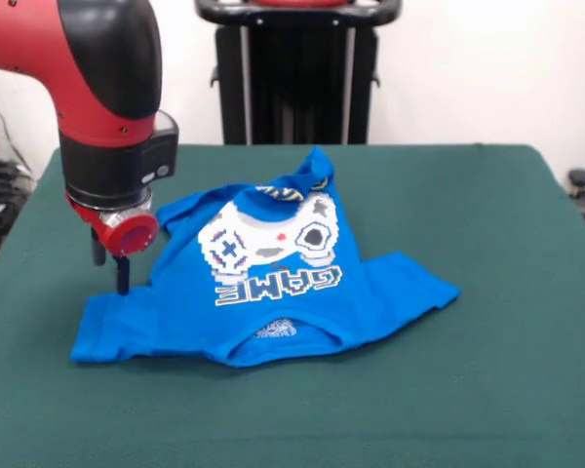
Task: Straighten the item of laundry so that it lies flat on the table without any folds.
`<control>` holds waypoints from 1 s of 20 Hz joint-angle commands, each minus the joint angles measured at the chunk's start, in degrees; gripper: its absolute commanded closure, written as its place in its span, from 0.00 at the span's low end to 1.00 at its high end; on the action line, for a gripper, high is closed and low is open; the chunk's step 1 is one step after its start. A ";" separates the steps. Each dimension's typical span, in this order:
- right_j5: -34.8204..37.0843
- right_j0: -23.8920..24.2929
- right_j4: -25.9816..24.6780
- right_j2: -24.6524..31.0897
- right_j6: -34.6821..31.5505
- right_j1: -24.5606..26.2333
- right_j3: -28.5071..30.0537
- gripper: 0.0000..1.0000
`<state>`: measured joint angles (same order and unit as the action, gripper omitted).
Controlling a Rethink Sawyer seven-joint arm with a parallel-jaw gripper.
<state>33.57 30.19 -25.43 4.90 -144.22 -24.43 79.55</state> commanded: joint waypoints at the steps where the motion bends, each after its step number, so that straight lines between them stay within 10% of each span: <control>1: -1.77 -4.43 -1.13 3.45 1.99 1.36 4.84 0.00; 4: 1.93 -2.46 -1.72 6.44 9.42 1.48 4.14 0.00; 20: 2.44 -4.27 -0.15 5.29 5.65 -0.16 6.78 0.00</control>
<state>33.57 29.08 -25.45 4.92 -144.22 -24.68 79.95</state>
